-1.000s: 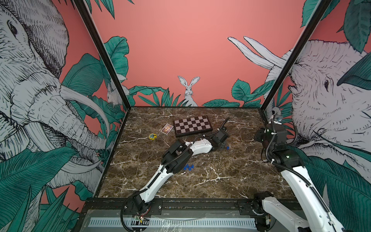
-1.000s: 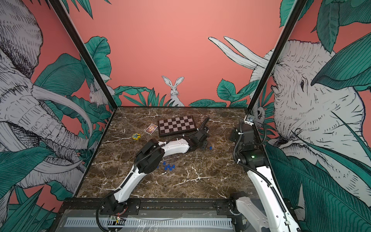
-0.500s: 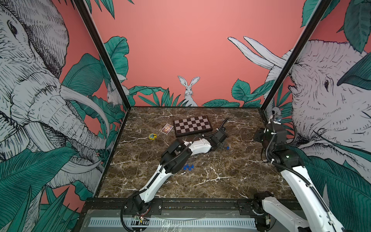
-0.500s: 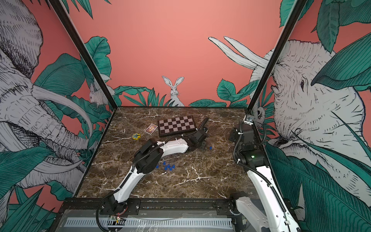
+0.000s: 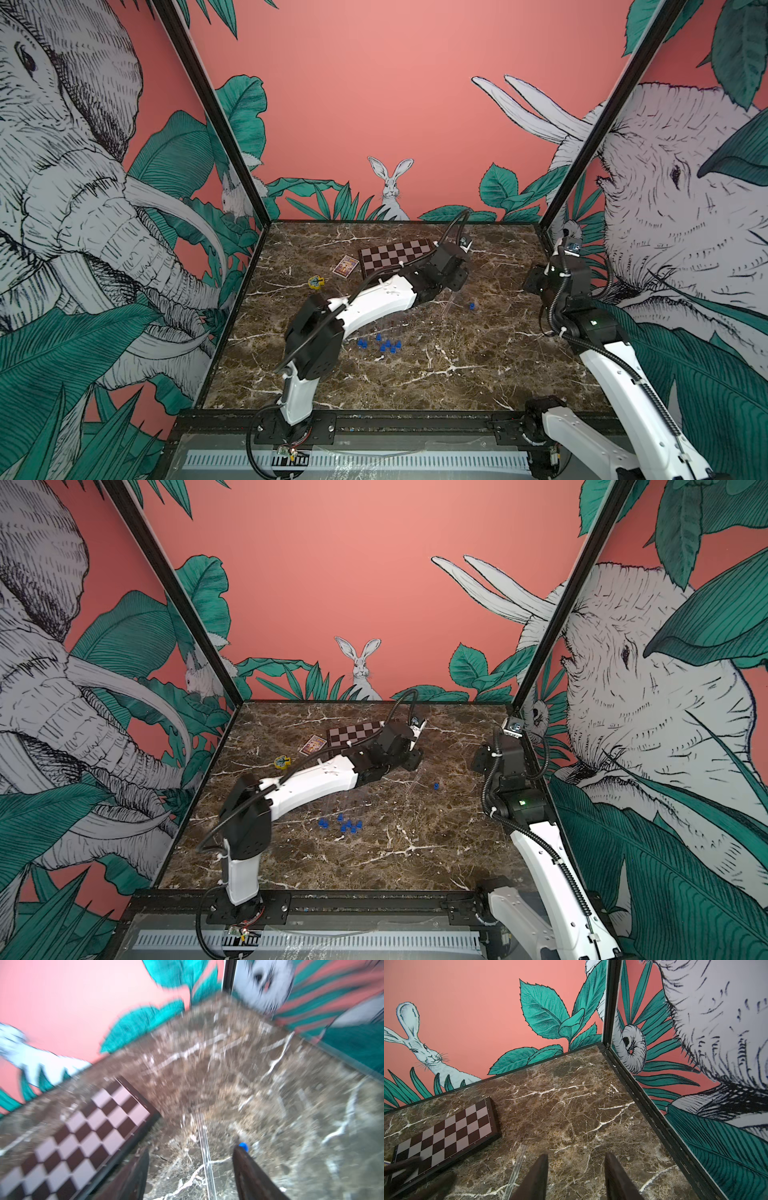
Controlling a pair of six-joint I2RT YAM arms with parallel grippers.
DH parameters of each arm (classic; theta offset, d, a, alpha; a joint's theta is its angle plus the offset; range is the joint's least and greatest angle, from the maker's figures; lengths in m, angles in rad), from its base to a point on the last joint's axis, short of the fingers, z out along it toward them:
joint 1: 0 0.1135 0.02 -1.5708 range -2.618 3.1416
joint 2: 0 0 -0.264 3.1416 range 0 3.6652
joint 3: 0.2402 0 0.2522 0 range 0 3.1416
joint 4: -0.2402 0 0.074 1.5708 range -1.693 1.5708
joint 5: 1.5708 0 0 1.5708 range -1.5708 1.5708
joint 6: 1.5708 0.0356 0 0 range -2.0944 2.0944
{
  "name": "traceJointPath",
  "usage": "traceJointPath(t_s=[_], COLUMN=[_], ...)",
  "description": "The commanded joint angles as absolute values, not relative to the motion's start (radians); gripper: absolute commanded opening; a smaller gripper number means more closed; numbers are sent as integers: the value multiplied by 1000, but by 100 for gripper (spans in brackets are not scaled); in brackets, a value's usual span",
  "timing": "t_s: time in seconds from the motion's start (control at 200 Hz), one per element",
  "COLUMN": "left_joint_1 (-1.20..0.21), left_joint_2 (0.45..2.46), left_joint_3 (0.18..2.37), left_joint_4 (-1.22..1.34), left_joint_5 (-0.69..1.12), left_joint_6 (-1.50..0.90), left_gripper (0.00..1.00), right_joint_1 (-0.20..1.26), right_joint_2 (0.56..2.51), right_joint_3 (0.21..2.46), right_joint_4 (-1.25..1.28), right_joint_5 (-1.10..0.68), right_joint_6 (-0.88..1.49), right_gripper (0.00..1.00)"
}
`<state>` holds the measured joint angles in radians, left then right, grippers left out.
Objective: Remove stoppers from test tubes
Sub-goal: Place the test tube at the center of the board, then pick up the test tube at the center of the board.
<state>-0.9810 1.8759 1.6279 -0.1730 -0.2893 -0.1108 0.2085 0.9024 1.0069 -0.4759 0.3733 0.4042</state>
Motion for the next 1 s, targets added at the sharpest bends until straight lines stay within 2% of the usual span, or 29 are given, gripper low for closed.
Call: traceJointPath(t_s=[0.0,0.09,0.205,0.45,0.805,0.995], left_joint_1=[-986,-986,-985,-986,-955,-941], left_joint_2=[1771,1717,1668,1652,1807,1785], left_joint_3=[1548,1504,1417,1242,1347,1411], left_joint_4=[-310,-458,-583,-656,-744,-811], left_joint_5=[-353,-403,-419,-382,-320,-376], left_joint_6=[-129,-199,-323,-537,-642,-460], left_gripper=[57,49,45,43,43,44], right_joint_1=[207,207,207,208,212,212], right_joint_2=[902,915,943,994,1000,1000], right_joint_3=[1015,1014,1008,977,975,967], right_joint_4=[-456,-460,-461,-451,-459,-460], right_joint_5=[351,329,287,210,186,181], right_joint_6=[418,419,419,453,458,453], right_gripper=[44,44,44,43,43,43])
